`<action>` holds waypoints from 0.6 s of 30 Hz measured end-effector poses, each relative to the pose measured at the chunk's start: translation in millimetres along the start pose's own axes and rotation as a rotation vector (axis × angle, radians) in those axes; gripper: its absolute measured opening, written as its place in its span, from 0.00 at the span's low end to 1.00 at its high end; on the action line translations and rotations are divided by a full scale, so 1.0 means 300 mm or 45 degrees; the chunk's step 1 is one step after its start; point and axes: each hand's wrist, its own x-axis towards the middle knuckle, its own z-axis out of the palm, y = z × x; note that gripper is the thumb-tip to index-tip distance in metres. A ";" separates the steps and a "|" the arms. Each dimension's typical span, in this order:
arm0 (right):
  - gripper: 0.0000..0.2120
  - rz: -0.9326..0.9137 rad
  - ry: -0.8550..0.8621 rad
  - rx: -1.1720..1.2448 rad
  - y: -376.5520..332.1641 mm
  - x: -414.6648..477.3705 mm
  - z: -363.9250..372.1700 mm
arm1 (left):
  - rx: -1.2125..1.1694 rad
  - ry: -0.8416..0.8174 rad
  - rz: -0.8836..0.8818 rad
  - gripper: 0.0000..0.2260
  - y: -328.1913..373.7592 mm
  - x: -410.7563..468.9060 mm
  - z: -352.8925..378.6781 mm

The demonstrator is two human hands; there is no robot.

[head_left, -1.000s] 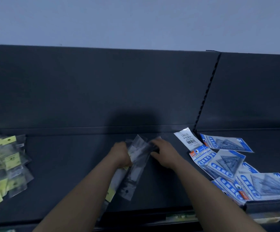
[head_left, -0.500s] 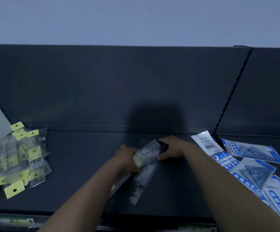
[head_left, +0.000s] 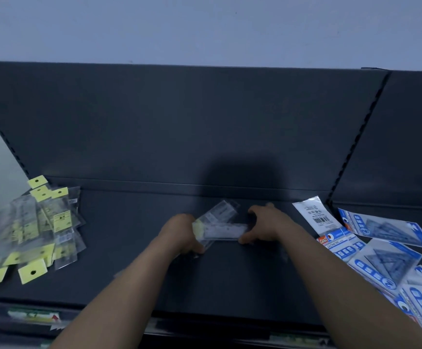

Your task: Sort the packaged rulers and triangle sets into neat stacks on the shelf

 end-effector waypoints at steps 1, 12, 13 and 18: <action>0.50 -0.002 -0.021 0.002 -0.011 0.004 -0.001 | 0.002 -0.006 -0.001 0.26 0.003 0.002 -0.001; 0.22 0.065 -0.208 -0.033 -0.049 0.009 -0.001 | -0.038 0.004 0.005 0.16 -0.013 0.012 0.017; 0.22 0.084 -0.218 -0.009 -0.043 -0.001 -0.003 | -0.053 0.055 0.013 0.14 -0.014 0.010 0.018; 0.18 0.201 -0.075 -0.050 0.006 -0.058 -0.023 | -0.169 0.193 -0.048 0.17 -0.029 0.010 0.001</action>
